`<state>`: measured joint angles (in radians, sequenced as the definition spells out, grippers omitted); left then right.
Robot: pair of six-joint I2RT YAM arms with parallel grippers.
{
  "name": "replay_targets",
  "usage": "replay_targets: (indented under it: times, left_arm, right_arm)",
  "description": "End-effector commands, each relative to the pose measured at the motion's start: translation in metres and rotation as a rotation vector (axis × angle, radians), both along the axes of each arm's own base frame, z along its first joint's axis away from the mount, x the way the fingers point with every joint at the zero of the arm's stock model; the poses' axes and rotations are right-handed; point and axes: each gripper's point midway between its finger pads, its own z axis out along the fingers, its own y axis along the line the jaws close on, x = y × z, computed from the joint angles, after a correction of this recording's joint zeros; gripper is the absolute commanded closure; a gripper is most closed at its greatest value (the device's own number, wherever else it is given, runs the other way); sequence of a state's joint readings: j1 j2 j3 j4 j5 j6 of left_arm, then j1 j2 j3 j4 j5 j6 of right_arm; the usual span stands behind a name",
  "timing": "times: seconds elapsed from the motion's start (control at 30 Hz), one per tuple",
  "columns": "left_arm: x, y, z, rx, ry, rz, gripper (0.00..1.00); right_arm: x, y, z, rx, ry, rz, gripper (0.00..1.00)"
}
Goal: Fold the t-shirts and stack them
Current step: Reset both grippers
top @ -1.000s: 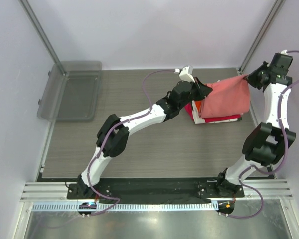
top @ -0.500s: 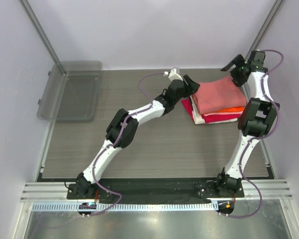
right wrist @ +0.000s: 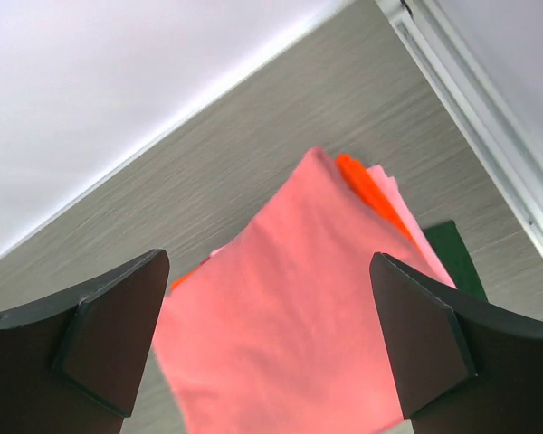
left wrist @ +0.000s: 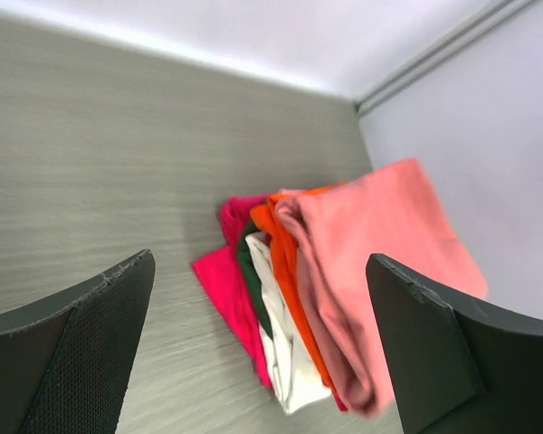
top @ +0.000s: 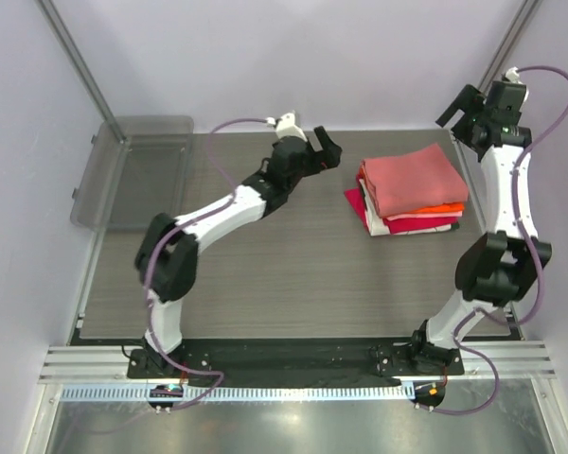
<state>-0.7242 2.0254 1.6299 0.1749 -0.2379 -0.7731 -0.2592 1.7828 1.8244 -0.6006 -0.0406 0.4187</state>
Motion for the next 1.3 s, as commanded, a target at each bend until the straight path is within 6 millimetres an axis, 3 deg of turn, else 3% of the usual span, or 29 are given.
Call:
replay_targets:
  times: [0.0,0.03,0.07,0.1,0.2,0.23,0.27,0.3,0.37,0.5,0.57,0.6,0.63,0.67,0.7,0.73,0.8,0.83,0.87,0.9,0.97,1.0,1.03,1.13,1.17,1.27]
  left_arm:
    - [-0.011,0.066,0.056,0.076,-0.084,0.108,0.00]
    - [-0.017,0.086,0.070,0.066,-0.092,0.121,0.00]
    - [-0.024,0.097,0.050,0.096,-0.052,0.114,0.01]
    - [-0.028,0.107,0.043,0.101,-0.035,0.111,0.00]
    - [-0.050,0.146,0.030,0.096,0.010,0.141,0.00]
    - [-0.053,0.158,0.028,0.098,0.014,0.159,0.01]
    - [-0.063,0.169,0.037,0.090,-0.004,0.174,0.00]
    - [-0.071,0.180,0.018,0.115,0.022,0.189,0.00]
    - [-0.082,0.200,0.008,0.143,0.037,0.233,0.00]
    - [-0.112,0.233,-0.020,0.184,0.099,0.269,0.00]
    - [-0.122,0.240,-0.030,0.221,0.117,0.258,0.00]
    - [-0.127,0.242,-0.033,0.234,0.120,0.248,0.00]
    - [-0.136,0.247,-0.037,0.243,0.123,0.247,0.00]
    - [-0.143,0.251,-0.040,0.260,0.125,0.240,0.00]
    - [-0.149,0.254,-0.043,0.263,0.124,0.235,0.00]
    - [-0.157,0.258,-0.037,0.248,0.102,0.236,0.00]
    - [-0.172,0.266,-0.060,0.258,0.129,0.233,0.00]
    - [-0.178,0.269,-0.063,0.255,0.121,0.230,0.00]
    - [-0.189,0.276,-0.075,0.259,0.121,0.235,0.01]
    - [-0.192,0.281,-0.079,0.262,0.109,0.251,0.00]
    - [-0.201,0.288,-0.078,0.247,0.072,0.259,0.00]
    - [-0.207,0.292,-0.088,0.276,0.074,0.248,0.01]
    - [-0.210,0.293,-0.089,0.286,0.068,0.236,0.00]
    - [-0.228,0.313,-0.100,0.307,0.093,0.293,0.01]
    - [-0.229,0.321,-0.099,0.299,0.081,0.333,0.00]
    - [-0.236,0.325,-0.093,0.238,0.011,0.343,0.00]
  right_arm:
    - [-0.027,0.031,0.025,-0.115,-0.023,0.069,0.00]
    - [-0.036,0.049,0.021,-0.095,-0.022,0.139,0.01]
    - [-0.039,0.062,0.019,-0.090,-0.020,0.177,0.02]
    - [-0.042,0.085,0.016,-0.092,-0.016,0.232,0.03]
    - [-0.058,0.120,0.003,-0.116,-0.001,0.328,0.16]
    - [-0.065,0.146,-0.006,-0.115,0.011,0.399,0.26]
    - [-0.068,0.165,-0.007,-0.089,-0.007,0.478,0.29]
    - [-0.074,0.181,-0.016,-0.073,0.007,0.536,0.32]
    - [-0.083,0.215,-0.025,-0.072,0.024,0.635,0.39]
    - [-0.105,0.259,-0.056,-0.071,0.088,0.752,0.38]
    - [-0.114,0.282,-0.061,-0.079,0.062,0.801,0.24]
    - [-0.123,0.288,-0.056,-0.093,0.025,0.817,0.17]
    - [-0.135,0.287,-0.079,-0.117,0.058,0.816,0.11]
    - [-0.136,0.290,-0.076,-0.136,0.001,0.805,0.01]
    - [-0.153,0.288,-0.104,-0.150,0.038,0.797,0.00]
    - [-0.161,0.287,-0.093,-0.121,-0.023,0.768,0.00]
    - [-0.166,0.289,-0.093,-0.075,-0.112,0.759,0.00]
    - [-0.181,0.285,-0.105,-0.031,-0.115,0.741,0.00]
    - [-0.184,0.289,-0.104,-0.008,-0.155,0.749,0.00]
    - [-0.192,0.286,-0.122,0.001,-0.146,0.753,0.00]
    - [-0.196,0.278,-0.130,0.001,-0.147,0.703,0.00]
    - [-0.202,0.270,-0.149,-0.008,-0.112,0.683,0.00]
    - [-0.205,0.267,-0.155,-0.007,-0.110,0.673,0.00]
    - [-0.211,0.259,-0.162,-0.011,-0.147,0.643,0.00]
    - [-0.211,0.261,-0.155,0.013,-0.187,0.641,0.00]
    - [-0.220,0.266,-0.165,0.066,-0.207,0.661,0.00]
